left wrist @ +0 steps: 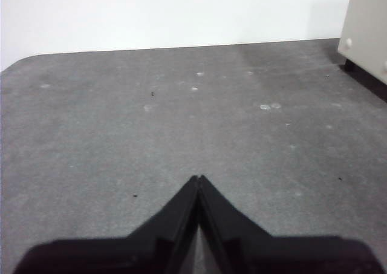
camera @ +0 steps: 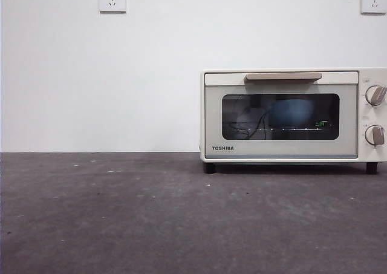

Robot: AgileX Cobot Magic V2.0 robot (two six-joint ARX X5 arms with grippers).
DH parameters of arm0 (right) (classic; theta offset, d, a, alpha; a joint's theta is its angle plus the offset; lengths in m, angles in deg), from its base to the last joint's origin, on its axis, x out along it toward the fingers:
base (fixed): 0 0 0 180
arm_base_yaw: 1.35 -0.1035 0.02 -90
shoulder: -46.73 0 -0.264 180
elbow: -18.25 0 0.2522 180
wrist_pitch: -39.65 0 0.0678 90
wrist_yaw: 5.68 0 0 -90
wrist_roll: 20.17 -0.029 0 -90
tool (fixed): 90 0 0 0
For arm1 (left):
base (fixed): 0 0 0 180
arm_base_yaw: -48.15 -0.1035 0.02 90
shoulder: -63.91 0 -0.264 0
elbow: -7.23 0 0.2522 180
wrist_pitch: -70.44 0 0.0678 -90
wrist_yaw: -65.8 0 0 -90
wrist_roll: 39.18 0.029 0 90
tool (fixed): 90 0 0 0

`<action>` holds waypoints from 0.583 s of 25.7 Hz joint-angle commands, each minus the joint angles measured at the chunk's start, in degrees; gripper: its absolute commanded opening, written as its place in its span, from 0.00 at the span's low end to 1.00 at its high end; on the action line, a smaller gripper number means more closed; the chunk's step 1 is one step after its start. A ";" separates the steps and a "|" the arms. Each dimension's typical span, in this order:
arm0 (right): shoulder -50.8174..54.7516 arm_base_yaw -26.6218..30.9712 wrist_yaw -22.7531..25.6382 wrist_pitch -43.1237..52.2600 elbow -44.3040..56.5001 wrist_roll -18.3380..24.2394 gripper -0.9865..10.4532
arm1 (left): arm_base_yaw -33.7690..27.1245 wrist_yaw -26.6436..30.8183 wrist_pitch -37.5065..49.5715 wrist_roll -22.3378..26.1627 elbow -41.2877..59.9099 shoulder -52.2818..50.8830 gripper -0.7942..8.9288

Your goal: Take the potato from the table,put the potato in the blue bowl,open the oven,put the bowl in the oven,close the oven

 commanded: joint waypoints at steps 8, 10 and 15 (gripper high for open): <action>-11.50 0.02 0.22 -0.50 0.35 -0.35 0.09 | 0.20 -0.09 0.81 -1.18 0.59 -0.13 0.08; -15.34 0.02 0.22 0.50 0.35 -0.35 0.09 | 0.20 -0.09 0.81 -1.18 0.59 -0.07 0.08; -24.37 0.02 0.22 7.34 0.35 -0.35 0.09 | 0.20 -0.09 0.81 -1.18 0.59 0.35 0.08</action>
